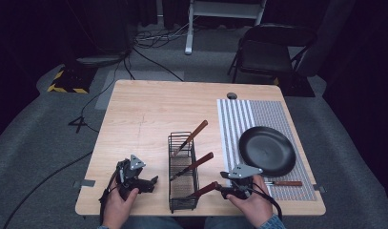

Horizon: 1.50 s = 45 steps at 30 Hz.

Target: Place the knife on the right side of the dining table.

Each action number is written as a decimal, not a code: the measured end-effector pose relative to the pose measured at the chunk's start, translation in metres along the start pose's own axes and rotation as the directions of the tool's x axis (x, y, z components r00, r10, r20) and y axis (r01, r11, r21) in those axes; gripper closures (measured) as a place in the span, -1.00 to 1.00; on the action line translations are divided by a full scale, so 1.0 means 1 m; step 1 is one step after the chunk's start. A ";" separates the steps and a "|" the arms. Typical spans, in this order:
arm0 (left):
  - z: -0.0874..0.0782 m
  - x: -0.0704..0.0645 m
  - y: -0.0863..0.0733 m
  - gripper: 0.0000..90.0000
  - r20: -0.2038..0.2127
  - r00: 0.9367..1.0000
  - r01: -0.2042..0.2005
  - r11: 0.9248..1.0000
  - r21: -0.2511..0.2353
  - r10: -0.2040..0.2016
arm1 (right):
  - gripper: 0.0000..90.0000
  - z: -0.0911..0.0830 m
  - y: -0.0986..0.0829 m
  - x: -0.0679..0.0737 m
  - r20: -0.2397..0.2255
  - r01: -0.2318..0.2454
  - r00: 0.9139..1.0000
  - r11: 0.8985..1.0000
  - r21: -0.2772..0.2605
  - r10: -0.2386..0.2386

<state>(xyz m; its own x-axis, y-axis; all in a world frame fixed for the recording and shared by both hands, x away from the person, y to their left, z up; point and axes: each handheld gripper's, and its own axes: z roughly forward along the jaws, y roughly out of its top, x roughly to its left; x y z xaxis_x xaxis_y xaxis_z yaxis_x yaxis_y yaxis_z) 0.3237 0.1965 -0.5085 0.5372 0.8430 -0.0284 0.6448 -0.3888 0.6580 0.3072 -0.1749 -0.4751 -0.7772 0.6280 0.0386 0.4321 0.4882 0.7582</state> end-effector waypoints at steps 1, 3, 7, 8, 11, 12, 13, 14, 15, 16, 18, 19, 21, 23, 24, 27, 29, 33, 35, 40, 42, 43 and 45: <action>0.000 0.000 0.000 -1.00 0.000 1.000 0.000 1.000 0.001 0.000 | 0.05 -0.003 0.002 0.000 -0.001 -0.012 1.000 1.000 0.001 0.012; 0.000 0.000 0.000 -1.00 0.000 1.000 0.000 1.000 0.001 0.000 | 0.05 -0.008 0.008 -0.002 -0.004 -0.029 1.000 1.000 0.002 0.029; 0.000 0.000 0.000 -1.00 0.001 1.000 0.002 1.000 0.001 -0.002 | 0.09 -0.019 0.021 -0.005 0.007 -0.037 0.999 0.999 -0.009 0.037; 0.000 0.000 0.000 -1.00 0.001 1.000 0.002 1.000 0.002 -0.002 | 0.09 -0.021 0.025 -0.005 0.008 -0.038 0.999 0.999 -0.014 0.038; 0.001 -0.001 0.001 -1.00 -0.002 1.000 0.004 1.000 0.002 -0.004 | 0.12 -0.029 0.036 -0.007 0.006 -0.048 0.999 0.999 -0.023 0.048; 0.001 -0.001 0.001 -1.00 -0.002 1.000 0.004 1.000 0.002 -0.004 | 0.13 -0.030 0.039 -0.007 0.003 -0.051 0.999 0.998 -0.025 0.051; 0.001 -0.001 0.001 -1.00 -0.002 1.000 0.004 1.000 0.002 -0.004 | 0.13 -0.033 0.044 -0.008 -0.005 -0.057 0.998 0.998 -0.028 0.057; 0.001 -0.001 0.001 -0.99 -0.004 1.000 0.004 1.000 0.001 -0.004 | 0.13 -0.033 0.047 -0.008 -0.008 -0.058 0.998 0.998 -0.031 0.058; 0.001 -0.001 0.001 -0.99 -0.004 1.000 0.004 1.000 0.000 -0.004 | 0.12 -0.034 0.051 -0.008 -0.013 -0.049 0.999 0.998 -0.030 0.049; 0.001 -0.001 0.001 -0.99 -0.003 1.000 0.004 1.000 0.000 -0.004 | 0.12 -0.034 0.055 -0.008 -0.019 -0.028 0.999 0.999 -0.024 0.027; 0.000 -0.001 0.000 -0.99 -0.002 1.000 0.003 1.000 0.001 -0.003 | 0.15 -0.036 0.063 -0.007 -0.022 0.001 1.000 1.000 -0.018 -0.001; 0.000 -0.001 0.001 -0.99 -0.002 1.000 0.003 1.000 0.001 -0.003 | 0.15 -0.037 0.068 -0.008 -0.025 0.006 1.000 1.000 -0.026 -0.007; 0.000 -0.001 0.001 -0.99 -0.002 1.000 0.003 1.000 0.001 -0.003 | 0.16 -0.039 0.073 -0.009 -0.029 0.007 1.000 0.999 -0.035 -0.008; 0.001 -0.001 0.001 -0.99 -0.002 1.000 0.002 1.000 0.000 -0.002 | 0.17 -0.044 0.086 -0.013 -0.020 0.012 1.000 0.998 -0.055 -0.013; 0.001 -0.001 0.001 -0.99 -0.001 1.000 0.002 1.000 0.001 -0.002 | 0.17 -0.045 0.090 -0.015 -0.016 0.014 1.000 0.998 -0.057 -0.015; 0.001 0.000 0.001 -0.99 0.001 1.000 0.000 1.000 0.001 0.000 | 0.20 -0.044 0.101 -0.020 -0.017 0.006 1.000 0.998 -0.067 -0.008; 0.001 0.000 0.001 -0.99 0.002 1.000 -0.005 1.000 0.001 0.005 | 0.22 -0.044 0.108 -0.023 -0.022 -0.003 1.000 0.997 -0.076 0.001; 0.001 0.000 0.001 -1.00 0.003 1.000 -0.004 1.000 0.000 0.004 | 0.25 -0.041 0.123 -0.027 -0.031 -0.023 0.999 0.995 -0.101 0.020; 0.001 0.000 0.001 -0.99 0.003 1.000 -0.004 1.000 0.000 0.004 | 0.25 -0.040 0.126 -0.029 -0.034 -0.030 0.999 0.994 -0.104 0.026; 0.001 0.000 0.001 -1.00 0.004 1.000 -0.005 1.000 0.001 0.005 | 0.26 -0.035 0.140 -0.042 -0.026 -0.074 0.997 0.987 -0.140 0.071; 0.001 0.000 0.001 -0.99 0.003 1.000 -0.006 1.000 0.001 0.006 | 0.25 -0.033 0.146 -0.046 -0.020 -0.078 0.997 0.987 -0.140 0.076; 0.001 0.000 0.001 -1.00 0.003 1.000 -0.006 1.000 0.001 0.006 | 0.25 -0.032 0.148 -0.046 -0.013 -0.071 0.997 0.988 -0.137 0.070; 0.001 0.000 0.001 -0.99 0.003 1.000 -0.006 1.000 0.001 0.006 | 0.24 -0.031 0.152 -0.048 -0.007 -0.069 0.998 0.989 -0.134 0.068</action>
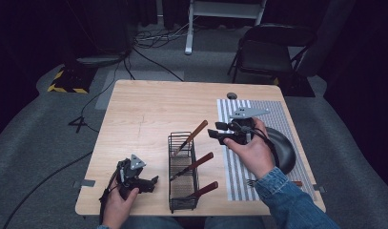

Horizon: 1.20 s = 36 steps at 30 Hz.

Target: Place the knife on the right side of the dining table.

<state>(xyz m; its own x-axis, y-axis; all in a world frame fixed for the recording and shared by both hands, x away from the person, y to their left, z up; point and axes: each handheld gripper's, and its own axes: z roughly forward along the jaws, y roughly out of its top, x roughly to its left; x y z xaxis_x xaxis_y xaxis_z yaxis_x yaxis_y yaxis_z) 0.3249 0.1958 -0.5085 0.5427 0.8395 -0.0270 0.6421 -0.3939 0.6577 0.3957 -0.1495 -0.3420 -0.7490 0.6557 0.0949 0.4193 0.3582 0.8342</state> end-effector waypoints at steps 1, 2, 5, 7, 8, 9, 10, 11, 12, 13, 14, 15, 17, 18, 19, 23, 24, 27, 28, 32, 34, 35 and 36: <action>0.000 0.000 0.000 -0.99 0.000 1.000 0.000 1.000 0.000 0.000 | 0.24 0.001 0.002 -0.001 0.004 0.001 1.000 1.000 0.001 -0.001; 0.000 0.000 0.000 -0.99 0.001 1.000 0.000 1.000 0.000 0.000 | 0.23 0.002 0.003 -0.001 0.007 0.004 1.000 1.000 0.003 -0.004; 0.000 0.000 0.000 -0.99 0.001 1.000 0.000 1.000 0.000 0.000 | 0.21 0.005 0.007 -0.002 0.014 0.007 1.000 1.000 0.008 -0.007; 0.000 0.000 0.000 -0.99 0.001 1.000 0.000 1.000 0.000 0.000 | 0.20 0.008 0.009 -0.003 0.014 0.008 1.000 1.000 0.010 -0.009; 0.000 0.000 0.000 -1.00 0.001 1.000 0.000 1.000 0.000 0.000 | 0.21 0.010 0.009 -0.002 0.014 0.006 1.000 1.000 0.012 -0.006; 0.000 0.000 0.000 -0.99 0.001 1.000 -0.001 1.000 0.000 0.001 | 0.21 0.012 0.010 -0.002 0.011 0.005 1.000 1.000 0.013 -0.005; 0.000 0.000 0.000 -1.00 0.002 1.000 0.000 1.000 -0.001 0.000 | 0.22 0.014 0.010 -0.002 0.010 0.002 1.000 1.000 0.015 -0.002; 0.000 0.000 0.000 -0.99 0.002 1.000 0.000 1.000 -0.001 0.000 | 0.22 0.014 0.010 -0.002 0.010 0.002 1.000 1.000 0.015 -0.002; 0.000 0.000 0.000 -0.99 0.001 1.000 0.000 1.000 0.000 0.000 | 0.22 0.019 0.011 -0.001 0.008 -0.002 1.000 1.000 0.021 0.002; 0.000 0.000 0.000 -0.99 0.000 1.000 0.000 1.000 0.000 0.000 | 0.23 0.021 0.012 -0.001 0.007 -0.005 1.000 1.000 0.024 0.005; 0.000 0.000 0.000 -0.99 0.000 1.000 0.000 1.000 0.000 0.000 | 0.23 0.022 0.012 -0.001 0.006 -0.006 1.000 1.000 0.025 0.006; 0.000 0.000 0.000 -0.99 0.001 1.000 0.000 1.000 0.000 0.000 | 0.24 0.024 0.012 -0.002 0.002 -0.010 1.000 1.000 0.028 0.010; 0.000 0.000 0.000 -1.00 0.001 1.000 0.000 1.000 0.000 0.000 | 0.25 0.026 0.014 -0.002 -0.005 -0.021 1.000 0.999 0.032 0.021; 0.000 0.000 0.000 -0.99 0.000 1.000 0.000 1.000 0.000 0.000 | 0.26 0.028 0.015 -0.002 -0.004 -0.021 1.000 0.999 0.033 0.021; 0.000 0.000 0.000 -0.99 0.000 1.000 -0.001 1.000 0.000 0.001 | 0.27 0.028 0.015 -0.001 -0.005 -0.024 1.000 0.999 0.036 0.024; 0.000 0.000 0.000 -0.99 0.000 1.000 -0.001 1.000 0.000 0.001 | 0.33 0.032 0.017 -0.002 -0.022 -0.041 0.999 0.998 0.047 0.043; 0.000 0.000 0.000 -1.00 0.001 1.000 0.000 1.000 0.000 0.000 | 0.34 0.032 0.018 -0.002 -0.026 -0.048 0.998 0.998 0.047 0.049; 0.000 0.000 0.000 -0.99 0.000 1.000 -0.002 1.000 0.000 0.002 | 0.38 0.033 0.018 -0.002 -0.034 -0.056 0.998 0.997 0.053 0.058; 0.000 0.000 0.000 -0.99 0.001 1.000 0.000 1.000 0.000 0.000 | 0.42 0.034 0.019 -0.003 -0.041 -0.065 0.997 0.996 0.058 0.068; 0.000 0.000 0.000 -1.00 0.001 1.000 0.000 1.000 0.000 0.000 | 0.51 0.034 0.020 -0.005 -0.042 -0.068 0.997 0.996 0.058 0.070; 0.000 0.000 0.000 -0.99 0.001 1.000 0.000 1.000 0.000 0.000 | 0.52 0.033 0.020 -0.005 -0.051 -0.078 0.995 0.995 0.057 0.081; 0.000 0.000 0.000 -1.00 0.000 1.000 0.000 1.000 0.000 0.000 | 0.53 0.033 0.020 -0.005 -0.057 -0.079 0.995 0.995 0.055 0.083; 0.000 0.000 0.000 -0.99 0.001 1.000 0.000 1.000 0.000 0.000 | 0.54 0.032 0.020 -0.005 -0.063 -0.079 0.995 0.996 0.051 0.082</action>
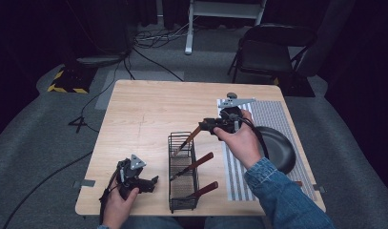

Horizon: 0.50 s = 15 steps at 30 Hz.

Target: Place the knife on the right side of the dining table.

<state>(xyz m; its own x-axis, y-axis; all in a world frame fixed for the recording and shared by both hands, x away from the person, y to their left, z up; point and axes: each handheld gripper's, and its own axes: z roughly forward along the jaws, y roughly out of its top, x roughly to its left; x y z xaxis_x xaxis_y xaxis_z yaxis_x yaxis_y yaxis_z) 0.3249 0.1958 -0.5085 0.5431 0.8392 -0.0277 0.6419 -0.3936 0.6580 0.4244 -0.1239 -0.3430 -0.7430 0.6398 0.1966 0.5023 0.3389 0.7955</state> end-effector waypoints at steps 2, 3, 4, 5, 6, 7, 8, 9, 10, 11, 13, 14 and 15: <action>0.000 0.000 0.000 -1.00 -0.001 1.000 0.000 1.000 0.001 0.000 | 0.57 -0.001 0.001 0.001 -0.019 0.002 1.000 1.000 -0.013 -0.002; 0.000 0.000 0.000 -0.99 -0.001 1.000 0.000 1.000 0.001 0.000 | 0.57 -0.002 0.001 0.002 -0.025 0.007 1.000 1.000 -0.017 -0.007; 0.000 0.000 0.000 -1.00 0.000 1.000 0.000 1.000 0.000 0.000 | 0.67 -0.003 0.002 0.004 -0.023 0.020 1.000 1.000 -0.021 -0.020; 0.000 0.000 0.000 -0.99 0.000 1.000 0.000 1.000 0.000 0.000 | 0.68 -0.003 0.003 0.005 -0.025 0.025 0.999 0.999 -0.024 -0.026; 0.000 0.000 0.000 -0.99 -0.001 1.000 0.000 1.000 0.000 0.000 | 0.69 -0.004 0.003 0.006 -0.030 0.030 0.999 0.999 -0.025 -0.031; 0.000 0.000 0.000 -0.99 -0.001 1.000 0.000 1.000 0.000 0.000 | 0.69 -0.004 0.004 0.007 -0.033 0.035 0.999 0.999 -0.027 -0.036; 0.000 0.000 0.000 -0.99 0.000 1.000 0.000 1.000 0.000 0.000 | 0.70 -0.005 0.004 0.007 -0.039 0.038 0.998 0.999 -0.028 -0.039; 0.000 0.000 0.000 -0.99 -0.001 1.000 0.000 1.000 0.000 0.000 | 0.71 -0.005 0.005 0.008 -0.045 0.038 0.998 0.999 -0.029 -0.039; 0.000 0.000 0.000 -0.99 -0.001 1.000 0.000 1.000 0.000 0.000 | 0.72 -0.006 0.005 0.009 -0.053 0.037 0.998 0.999 -0.032 -0.039; 0.000 0.000 0.000 -1.00 0.000 1.000 0.000 1.000 0.000 0.000 | 0.73 -0.006 0.006 0.010 -0.063 0.038 0.997 0.998 -0.040 -0.041; 0.000 0.000 0.000 -0.99 0.000 1.000 0.000 1.000 0.000 0.000 | 0.76 -0.008 0.007 0.011 -0.075 0.032 0.997 0.998 -0.048 -0.035; 0.000 0.000 0.000 -0.99 0.000 1.000 0.000 1.000 0.000 0.000 | 0.77 -0.010 0.008 0.012 -0.084 0.033 0.996 0.998 -0.056 -0.038; 0.000 0.000 0.000 -0.99 -0.001 1.000 -0.002 1.000 0.001 0.002 | 0.79 -0.011 0.009 0.013 -0.088 0.035 0.995 0.997 -0.064 -0.040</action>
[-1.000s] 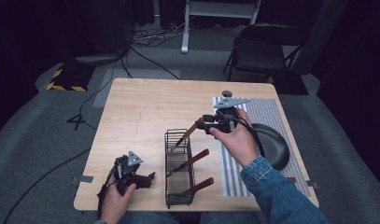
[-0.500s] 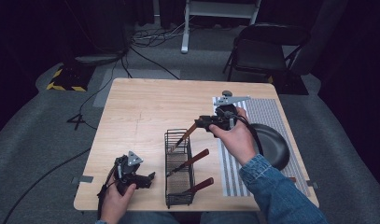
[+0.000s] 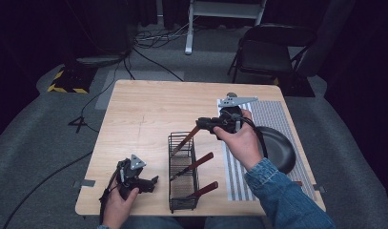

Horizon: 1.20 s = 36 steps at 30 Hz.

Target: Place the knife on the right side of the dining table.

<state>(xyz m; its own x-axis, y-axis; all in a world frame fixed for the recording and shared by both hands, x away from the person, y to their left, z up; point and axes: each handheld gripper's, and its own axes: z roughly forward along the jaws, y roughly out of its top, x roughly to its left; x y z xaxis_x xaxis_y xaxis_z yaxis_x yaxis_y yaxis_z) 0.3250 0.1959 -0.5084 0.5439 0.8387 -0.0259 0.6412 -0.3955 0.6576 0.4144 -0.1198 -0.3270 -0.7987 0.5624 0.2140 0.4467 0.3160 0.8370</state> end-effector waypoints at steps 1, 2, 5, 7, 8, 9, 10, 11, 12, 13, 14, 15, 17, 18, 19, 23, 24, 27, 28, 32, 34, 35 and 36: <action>0.000 0.000 0.000 -0.99 0.000 1.000 0.000 1.000 0.000 0.000 | 0.79 0.000 0.000 0.000 0.000 0.000 1.000 1.000 0.000 0.000; 0.000 0.000 0.000 -0.99 0.001 1.000 0.002 1.000 -0.001 -0.002 | 0.80 -0.002 0.002 0.003 0.007 0.015 1.000 1.000 -0.005 -0.015; 0.000 0.000 0.000 -0.99 0.000 1.000 0.002 1.000 0.000 -0.002 | 0.80 -0.004 0.005 0.005 0.020 0.036 0.999 0.999 -0.009 -0.036; 0.000 0.000 0.000 -0.99 0.000 1.000 0.001 1.000 0.000 -0.001 | 0.80 -0.007 0.007 0.007 0.021 0.036 0.999 0.999 -0.011 -0.036; 0.000 0.000 0.000 -1.00 0.000 1.000 0.001 1.000 0.000 -0.001 | 0.80 -0.007 0.007 0.007 0.021 0.036 0.999 0.999 -0.011 -0.036; 0.000 0.000 0.000 -0.99 0.001 1.000 0.002 1.000 -0.001 -0.002 | 0.80 -0.010 0.009 0.008 0.022 0.035 0.999 0.999 -0.012 -0.035; 0.000 0.000 0.000 -0.99 0.001 1.000 0.002 1.000 -0.001 -0.002 | 0.80 -0.012 0.011 0.008 0.021 0.033 0.999 0.999 -0.010 -0.033; 0.000 0.000 0.000 -0.99 0.000 1.000 0.001 1.000 0.000 -0.001 | 0.80 -0.014 0.012 0.008 0.017 0.028 0.999 1.000 -0.011 -0.027; 0.000 0.000 0.000 -1.00 0.000 1.000 0.001 1.000 0.000 -0.001 | 0.80 -0.016 0.014 0.009 0.012 0.023 1.000 1.000 -0.012 -0.023; 0.000 0.000 0.000 -0.99 0.001 1.000 0.002 1.000 -0.001 -0.002 | 0.80 -0.020 0.017 0.009 0.006 0.018 1.000 1.000 -0.016 -0.017; 0.000 0.000 0.000 -0.99 0.001 1.000 0.002 1.000 -0.001 -0.002 | 0.80 -0.020 0.017 0.009 0.006 0.018 1.000 1.000 -0.016 -0.017; 0.000 0.000 0.000 -1.00 0.001 1.000 0.001 1.000 0.000 -0.001 | 0.80 -0.025 0.020 0.008 -0.003 0.008 1.000 1.000 -0.019 -0.008; 0.000 0.000 0.000 -0.99 0.001 1.000 0.002 1.000 -0.001 -0.002 | 0.80 -0.029 0.023 0.008 -0.011 0.001 1.000 1.000 -0.020 -0.001; 0.000 0.000 0.000 -0.99 0.000 1.000 0.001 1.000 0.000 -0.001 | 0.80 -0.032 0.025 0.008 -0.016 -0.002 1.000 1.000 -0.021 0.002; 0.000 0.000 0.000 -0.99 0.001 1.000 0.002 1.000 -0.001 -0.002 | 0.80 -0.035 0.027 0.008 -0.022 -0.008 1.000 1.000 -0.025 0.008; 0.000 0.000 0.000 -1.00 0.001 1.000 0.002 1.000 -0.001 -0.002 | 0.81 -0.047 0.032 0.007 -0.031 -0.019 0.999 0.999 -0.038 0.018; 0.000 0.000 0.000 -0.99 0.001 1.000 0.002 1.000 -0.001 -0.002 | 0.81 -0.050 0.034 0.007 -0.030 -0.019 0.999 0.999 -0.041 0.018; 0.000 0.000 0.000 -1.00 0.001 1.000 0.002 1.000 -0.002 -0.002 | 0.81 -0.060 0.038 0.007 -0.027 -0.019 0.999 0.998 -0.055 0.018; 0.000 0.000 0.000 -1.00 0.001 1.000 0.002 1.000 -0.002 -0.002 | 0.81 -0.063 0.039 0.006 -0.025 -0.020 1.000 0.998 -0.061 0.018; 0.001 0.000 0.002 -1.00 0.005 1.000 0.002 1.000 0.002 -0.002 | 0.81 -0.078 0.044 0.006 -0.024 -0.027 0.999 0.997 -0.079 0.025; 0.002 0.000 0.002 -1.00 0.004 1.000 0.002 1.000 0.000 -0.002 | 0.81 -0.085 0.046 0.005 -0.026 -0.033 0.999 0.995 -0.089 0.030; 0.002 0.000 0.002 -1.00 0.005 1.000 0.002 1.000 0.000 -0.002 | 0.81 -0.088 0.047 0.004 -0.027 -0.035 0.999 0.995 -0.095 0.033; 0.002 0.000 0.002 -1.00 0.002 1.000 0.002 1.000 -0.002 -0.002 | 0.81 -0.092 0.048 0.003 -0.025 -0.038 0.999 0.994 -0.099 0.036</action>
<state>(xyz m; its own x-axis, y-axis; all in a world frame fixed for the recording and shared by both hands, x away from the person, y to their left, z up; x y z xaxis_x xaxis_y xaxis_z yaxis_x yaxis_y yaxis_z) 0.3280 0.1944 -0.5086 0.5437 0.8388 -0.0292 0.6413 -0.3928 0.6591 0.3963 -0.1729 -0.2403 -0.7922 0.5538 0.2565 0.4346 0.2168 0.8741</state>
